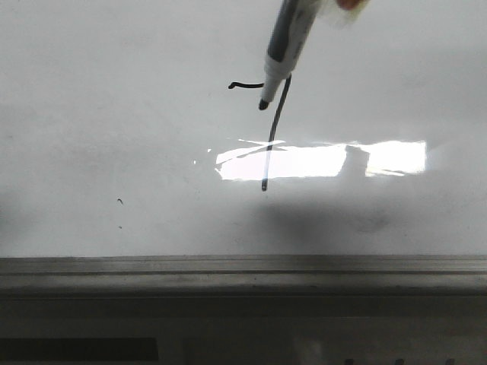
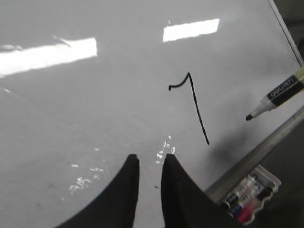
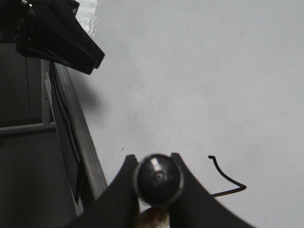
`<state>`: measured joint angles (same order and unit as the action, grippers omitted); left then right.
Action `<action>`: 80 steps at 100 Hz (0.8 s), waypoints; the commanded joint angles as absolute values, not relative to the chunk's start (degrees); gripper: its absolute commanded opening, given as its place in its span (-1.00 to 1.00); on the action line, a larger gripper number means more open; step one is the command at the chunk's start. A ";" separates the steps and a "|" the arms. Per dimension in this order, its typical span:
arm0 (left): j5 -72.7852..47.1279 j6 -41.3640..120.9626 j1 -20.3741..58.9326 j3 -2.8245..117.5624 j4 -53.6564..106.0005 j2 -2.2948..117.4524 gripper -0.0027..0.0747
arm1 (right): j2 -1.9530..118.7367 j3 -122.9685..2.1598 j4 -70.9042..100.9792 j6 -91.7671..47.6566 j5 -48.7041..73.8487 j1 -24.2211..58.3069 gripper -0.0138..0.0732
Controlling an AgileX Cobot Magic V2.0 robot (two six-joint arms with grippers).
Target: Write number 7 on whiteboard
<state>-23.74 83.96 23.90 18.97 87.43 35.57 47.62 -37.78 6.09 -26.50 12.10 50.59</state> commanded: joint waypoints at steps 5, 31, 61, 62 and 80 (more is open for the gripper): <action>-30.11 85.85 23.79 22.00 87.13 41.06 -0.57 | 46.95 -39.90 7.47 -27.09 10.48 50.60 -0.78; -44.27 102.24 23.79 29.92 86.27 51.38 -0.26 | 46.95 -39.95 10.34 -27.09 11.17 50.79 -0.79; -50.92 102.41 29.39 34.71 86.35 59.96 0.06 | 46.95 -39.95 10.34 -27.09 9.71 56.41 -0.79; -50.92 102.62 29.59 34.71 86.35 60.11 0.05 | 46.95 -39.95 10.34 -27.09 9.72 56.64 -0.79; -50.25 110.44 34.40 34.71 86.35 62.21 -0.03 | 46.95 -39.95 10.34 -27.09 8.68 56.98 -0.79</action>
<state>-48.70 106.98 32.51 32.79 83.31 62.27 47.54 -37.78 10.03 -26.63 13.88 56.94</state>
